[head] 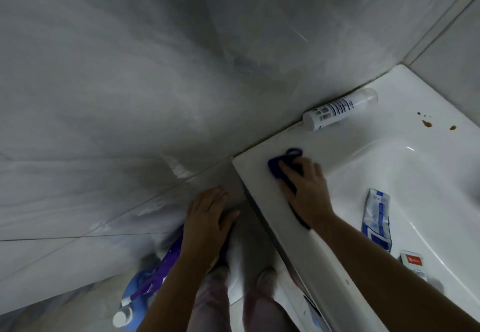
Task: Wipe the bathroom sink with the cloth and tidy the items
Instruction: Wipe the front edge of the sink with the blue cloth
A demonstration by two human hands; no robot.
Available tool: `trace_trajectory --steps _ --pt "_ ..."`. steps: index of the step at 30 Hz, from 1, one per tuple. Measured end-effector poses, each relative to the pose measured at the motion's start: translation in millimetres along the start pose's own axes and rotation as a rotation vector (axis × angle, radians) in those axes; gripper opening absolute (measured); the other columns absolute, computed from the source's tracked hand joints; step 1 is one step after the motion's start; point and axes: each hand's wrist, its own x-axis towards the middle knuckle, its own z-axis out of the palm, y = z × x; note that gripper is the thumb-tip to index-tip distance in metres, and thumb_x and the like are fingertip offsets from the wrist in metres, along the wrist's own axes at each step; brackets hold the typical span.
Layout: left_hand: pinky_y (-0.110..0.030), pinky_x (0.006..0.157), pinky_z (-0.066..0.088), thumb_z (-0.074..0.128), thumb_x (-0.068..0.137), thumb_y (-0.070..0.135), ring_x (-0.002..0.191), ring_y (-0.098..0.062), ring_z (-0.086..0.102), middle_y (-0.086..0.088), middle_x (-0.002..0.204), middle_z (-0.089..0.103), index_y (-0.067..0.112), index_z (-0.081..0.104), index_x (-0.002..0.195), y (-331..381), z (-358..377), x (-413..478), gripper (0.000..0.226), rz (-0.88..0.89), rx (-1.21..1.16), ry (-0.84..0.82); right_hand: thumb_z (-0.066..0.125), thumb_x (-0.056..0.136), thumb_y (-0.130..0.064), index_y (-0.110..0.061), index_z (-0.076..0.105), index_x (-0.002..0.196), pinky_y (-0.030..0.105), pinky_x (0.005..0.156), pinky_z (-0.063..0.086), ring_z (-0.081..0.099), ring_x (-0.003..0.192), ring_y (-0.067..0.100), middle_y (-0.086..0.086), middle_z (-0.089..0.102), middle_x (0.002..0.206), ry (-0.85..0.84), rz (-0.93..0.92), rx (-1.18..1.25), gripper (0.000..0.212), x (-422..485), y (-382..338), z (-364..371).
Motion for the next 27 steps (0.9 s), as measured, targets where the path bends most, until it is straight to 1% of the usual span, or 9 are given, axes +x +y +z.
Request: trace_trajectory --steps 3,5,7,9,13,18,22,24,27 --pt "-0.049 0.085 0.05 0.05 0.082 0.042 0.104 -0.03 0.059 -0.011 0.116 0.063 0.007 0.065 0.108 -3 -3 -7 0.046 -0.008 -0.007 0.023 0.053 0.088 -0.027 -0.008 0.057 0.121 0.048 0.077 0.045 0.048 0.093 0.042 0.023 0.052 0.115 -0.006 0.254 -0.018 0.039 43 -14 11" --pt "-0.048 0.085 0.05 0.051 0.083 0.041 0.103 -0.031 0.059 -0.012 0.116 0.063 0.006 0.065 0.108 -4 -2 -12 0.045 -0.005 -0.01 0.043 0.049 0.088 -0.029 -0.008 0.056 0.121 0.047 0.075 0.045 0.049 0.091 0.041 0.023 0.052 0.114 -0.035 0.204 -0.009 0.04 38 -38 17" --pt "-0.048 0.084 0.05 0.05 0.083 0.04 0.103 -0.03 0.059 -0.012 0.115 0.063 0.006 0.065 0.107 -2 0 -18 0.045 -0.007 -0.008 0.045 0.041 0.085 -0.034 -0.012 0.058 0.118 0.043 0.068 0.049 0.052 0.084 0.038 0.019 0.055 0.11 -0.074 0.059 0.017 0.044 3 -58 14" --pt "-0.048 0.085 0.049 0.049 0.082 0.041 0.103 -0.026 0.056 -0.012 0.113 0.064 0.005 0.065 0.106 3 0 -21 0.046 -0.006 -0.015 0.05 0.042 0.084 -0.036 -0.016 0.057 0.118 0.041 0.066 0.05 0.053 0.085 0.034 0.015 0.055 0.109 -0.115 -0.001 0.056 0.042 -42 -63 3" --pt "-0.041 0.09 0.042 0.048 0.083 0.041 0.107 -0.02 0.048 -0.013 0.114 0.063 0.004 0.064 0.107 3 -9 -25 0.047 0.032 -0.024 0.05 0.046 0.085 -0.035 -0.016 0.059 0.117 0.043 0.067 0.051 0.052 0.088 0.035 0.015 0.055 0.108 -0.084 0.036 0.035 0.04 -72 -60 -8" --pt "-0.046 0.09 0.044 0.048 0.083 0.04 0.106 -0.031 0.057 -0.012 0.118 0.062 0.005 0.062 0.111 -1 -18 -28 0.047 0.082 -0.007 0.029 0.064 0.081 -0.024 -0.013 0.058 0.118 0.045 0.067 0.048 0.052 0.087 0.04 0.021 0.055 0.109 -0.109 0.103 -0.015 0.04 15 -84 28" --pt "-0.045 0.092 0.042 0.048 0.084 0.04 0.107 -0.027 0.054 -0.012 0.118 0.062 0.006 0.062 0.112 -8 -19 -31 0.047 0.158 -0.013 0.005 0.06 0.084 -0.028 -0.015 0.056 0.122 0.046 0.07 0.048 0.05 0.093 0.039 0.019 0.053 0.115 -0.117 0.141 -0.043 0.041 -3 -82 17" --pt "-0.046 0.091 0.044 0.045 0.086 0.043 0.106 -0.028 0.056 -0.014 0.114 0.063 0.004 0.063 0.11 -7 -15 -28 0.05 0.199 -0.009 -0.009 0.058 0.083 -0.031 -0.016 0.058 0.12 0.044 0.069 0.048 0.051 0.091 0.038 0.017 0.055 0.113 -0.062 0.217 -0.036 0.04 -42 -74 1" --pt "-0.044 0.09 0.044 0.039 0.092 0.047 0.108 -0.022 0.048 -0.015 0.111 0.064 0.002 0.064 0.109 4 0 -23 0.054 0.34 -0.008 -0.048 0.049 0.084 -0.038 -0.014 0.06 0.116 0.04 0.065 0.048 0.054 0.086 0.034 0.016 0.057 0.106 -0.019 0.433 -0.06 0.041 -107 -58 -23"
